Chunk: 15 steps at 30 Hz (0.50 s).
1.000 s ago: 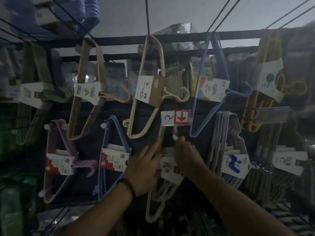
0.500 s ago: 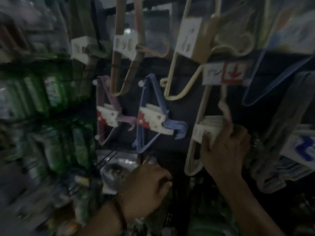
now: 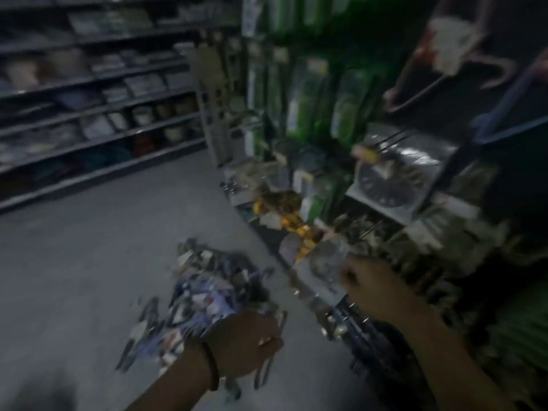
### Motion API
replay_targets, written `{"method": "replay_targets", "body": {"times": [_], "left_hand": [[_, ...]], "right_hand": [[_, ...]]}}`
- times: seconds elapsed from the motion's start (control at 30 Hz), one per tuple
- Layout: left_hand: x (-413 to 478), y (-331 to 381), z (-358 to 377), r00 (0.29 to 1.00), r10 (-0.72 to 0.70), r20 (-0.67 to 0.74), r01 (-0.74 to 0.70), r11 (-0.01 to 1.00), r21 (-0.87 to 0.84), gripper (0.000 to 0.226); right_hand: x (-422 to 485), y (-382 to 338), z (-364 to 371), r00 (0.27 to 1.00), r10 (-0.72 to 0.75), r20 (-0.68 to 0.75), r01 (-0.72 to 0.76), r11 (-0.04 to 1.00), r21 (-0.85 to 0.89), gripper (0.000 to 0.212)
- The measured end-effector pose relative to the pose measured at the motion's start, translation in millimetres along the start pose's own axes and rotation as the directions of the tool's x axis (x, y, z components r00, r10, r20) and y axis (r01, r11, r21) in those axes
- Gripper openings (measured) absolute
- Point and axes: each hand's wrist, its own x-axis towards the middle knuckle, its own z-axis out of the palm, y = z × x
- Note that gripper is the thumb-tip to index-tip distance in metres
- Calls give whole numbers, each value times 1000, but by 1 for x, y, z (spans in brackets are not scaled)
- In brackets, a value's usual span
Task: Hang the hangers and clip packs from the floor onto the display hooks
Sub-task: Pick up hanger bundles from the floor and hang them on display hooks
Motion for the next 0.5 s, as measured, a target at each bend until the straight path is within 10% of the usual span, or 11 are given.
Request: {"method": "replay_targets", "body": {"times": [0.17,0.5], "left_hand": [[-65,-122,23,983,-173,-62,166,980,-111,41],[-70,-294,63,851,-525,-18,484,796,-364,34]], "right_hand": [[43,-111,137,914,-109,391,100,994,44,27],[168,-215,291,799,-140,585,173,985,-1,26]]}}
